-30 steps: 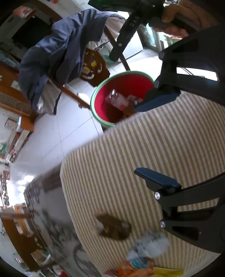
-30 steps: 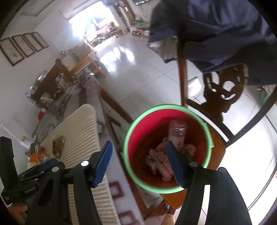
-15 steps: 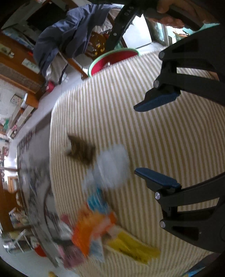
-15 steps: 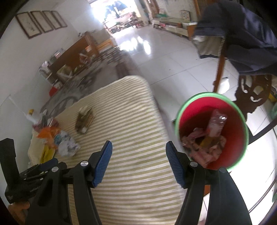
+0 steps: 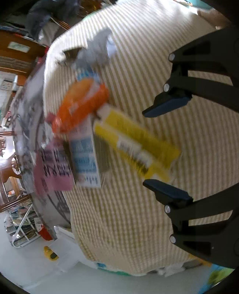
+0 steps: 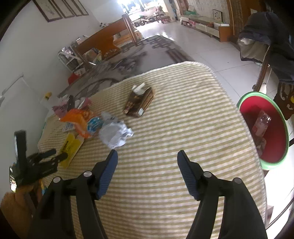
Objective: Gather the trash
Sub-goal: 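Move both grippers back over the table toward the remaining trash, then grasp the yellow packaging strips with the left gripper and lift them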
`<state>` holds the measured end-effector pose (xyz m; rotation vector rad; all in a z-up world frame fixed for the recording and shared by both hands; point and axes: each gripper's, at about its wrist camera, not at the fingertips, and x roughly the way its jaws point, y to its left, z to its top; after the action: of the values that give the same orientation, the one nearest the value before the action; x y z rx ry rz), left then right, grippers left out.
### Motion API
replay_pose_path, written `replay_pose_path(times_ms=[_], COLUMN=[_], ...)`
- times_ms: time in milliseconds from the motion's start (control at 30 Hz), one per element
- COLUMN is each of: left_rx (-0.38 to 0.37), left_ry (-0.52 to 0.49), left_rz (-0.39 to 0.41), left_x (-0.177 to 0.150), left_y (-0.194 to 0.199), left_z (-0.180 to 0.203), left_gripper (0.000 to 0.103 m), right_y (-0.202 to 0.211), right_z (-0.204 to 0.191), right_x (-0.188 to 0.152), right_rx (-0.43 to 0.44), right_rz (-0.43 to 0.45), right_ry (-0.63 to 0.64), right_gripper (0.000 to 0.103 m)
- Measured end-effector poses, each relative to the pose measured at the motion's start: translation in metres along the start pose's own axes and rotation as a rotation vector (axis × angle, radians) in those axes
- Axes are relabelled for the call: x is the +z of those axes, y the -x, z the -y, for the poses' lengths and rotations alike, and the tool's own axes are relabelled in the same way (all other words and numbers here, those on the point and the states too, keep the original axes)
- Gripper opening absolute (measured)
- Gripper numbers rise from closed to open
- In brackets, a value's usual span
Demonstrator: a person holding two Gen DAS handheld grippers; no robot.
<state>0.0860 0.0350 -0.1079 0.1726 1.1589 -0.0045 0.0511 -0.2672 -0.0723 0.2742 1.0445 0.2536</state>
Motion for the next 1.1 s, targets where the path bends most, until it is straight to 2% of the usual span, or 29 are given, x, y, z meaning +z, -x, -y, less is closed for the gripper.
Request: replay_pose_path(times_ms=[267,300,333,367,500,633,733,900,967,1100], left_rx=[-0.032,-0.037,-0.047,-0.062,-0.097,-0.155,-0.187,-0.217,-0.22,-0.212], left_ry=[-0.084,-0.082,-0.075,-0.059,0.022,0.157,0.206,0.219,0.213,0.194], left_rz=[-0.051,-0.048,-0.044,-0.04,-0.023,0.0,-0.002,-0.023,-0.025,-0.035], left_x=[0.006,0.006,0.006,0.006,-0.001,-0.022,-0.04,-0.061,-0.066,-0.074], left_y=[-0.037,-0.039,-0.038,-0.036,-0.026,-0.004,0.009,0.022,0.025,0.025], left_z=[-0.005,-0.004,-0.004,-0.005,-0.014,-0.027,-0.027,-0.013,-0.007,0.0], left_gripper=[0.066,0.064,0.057,0.049,0.036,0.033,0.033,0.033,0.033,0.034], right_y=[0.01,0.011,0.013,0.013,0.013,0.008,-0.001,-0.024,-0.039,-0.073], right_z=[-0.004,-0.003,-0.003,-0.003,-0.006,-0.013,-0.023,-0.035,-0.036,-0.036], right_x=[-0.01,-0.011,-0.012,-0.014,-0.015,-0.013,-0.007,0.023,0.044,0.078], right_rx=[-0.032,-0.036,-0.04,-0.043,-0.045,-0.039,-0.028,-0.004,-0.003,-0.021], right_rz=[0.018,0.021,0.023,0.025,0.027,0.022,0.011,0.013,0.023,0.02], right_ry=[-0.024,-0.027,-0.031,-0.035,-0.04,-0.029,0.002,0.019,-0.01,-0.057], right_gripper=[0.066,0.066,0.066,0.066,0.066,0.066,0.066,0.071,0.077,0.079])
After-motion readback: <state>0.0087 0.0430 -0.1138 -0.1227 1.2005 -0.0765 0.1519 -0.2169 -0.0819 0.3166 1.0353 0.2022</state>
